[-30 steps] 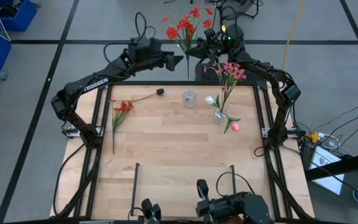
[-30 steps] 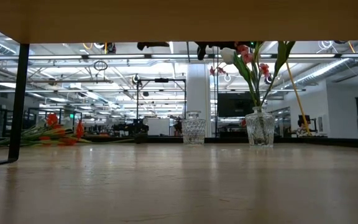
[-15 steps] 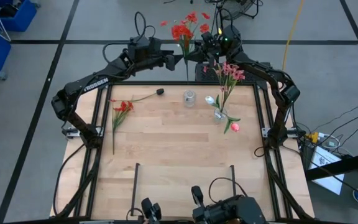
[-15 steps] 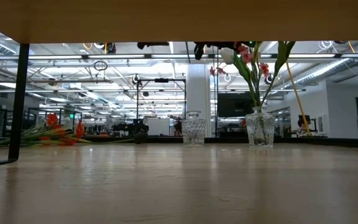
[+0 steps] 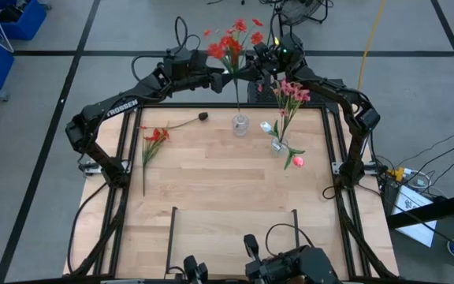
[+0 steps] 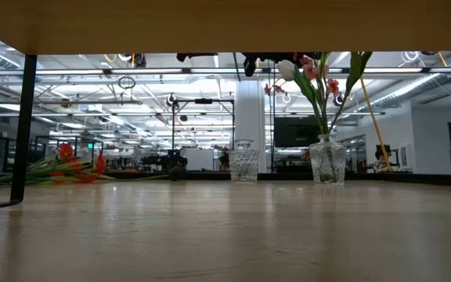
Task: Pick and place flowers into a vace then onto a shelf
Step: Put the right red flowers into the left transparent vase
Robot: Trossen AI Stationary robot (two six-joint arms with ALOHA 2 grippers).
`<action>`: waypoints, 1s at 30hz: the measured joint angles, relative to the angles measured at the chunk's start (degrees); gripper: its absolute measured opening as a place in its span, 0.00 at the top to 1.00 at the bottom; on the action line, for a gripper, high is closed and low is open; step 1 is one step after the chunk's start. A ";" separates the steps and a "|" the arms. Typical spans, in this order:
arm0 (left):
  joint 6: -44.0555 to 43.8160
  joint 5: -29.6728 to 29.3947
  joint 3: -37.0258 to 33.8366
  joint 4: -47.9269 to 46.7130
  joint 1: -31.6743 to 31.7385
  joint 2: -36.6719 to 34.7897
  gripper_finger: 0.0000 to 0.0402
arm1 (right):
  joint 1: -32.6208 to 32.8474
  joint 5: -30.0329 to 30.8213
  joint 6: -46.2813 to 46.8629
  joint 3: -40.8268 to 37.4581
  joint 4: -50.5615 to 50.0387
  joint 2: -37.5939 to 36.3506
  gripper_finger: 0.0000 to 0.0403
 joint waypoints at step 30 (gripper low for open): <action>1.13 0.11 0.02 2.97 -1.79 0.70 0.28 | 3.56 -1.64 -0.90 -0.28 0.76 0.00 1.00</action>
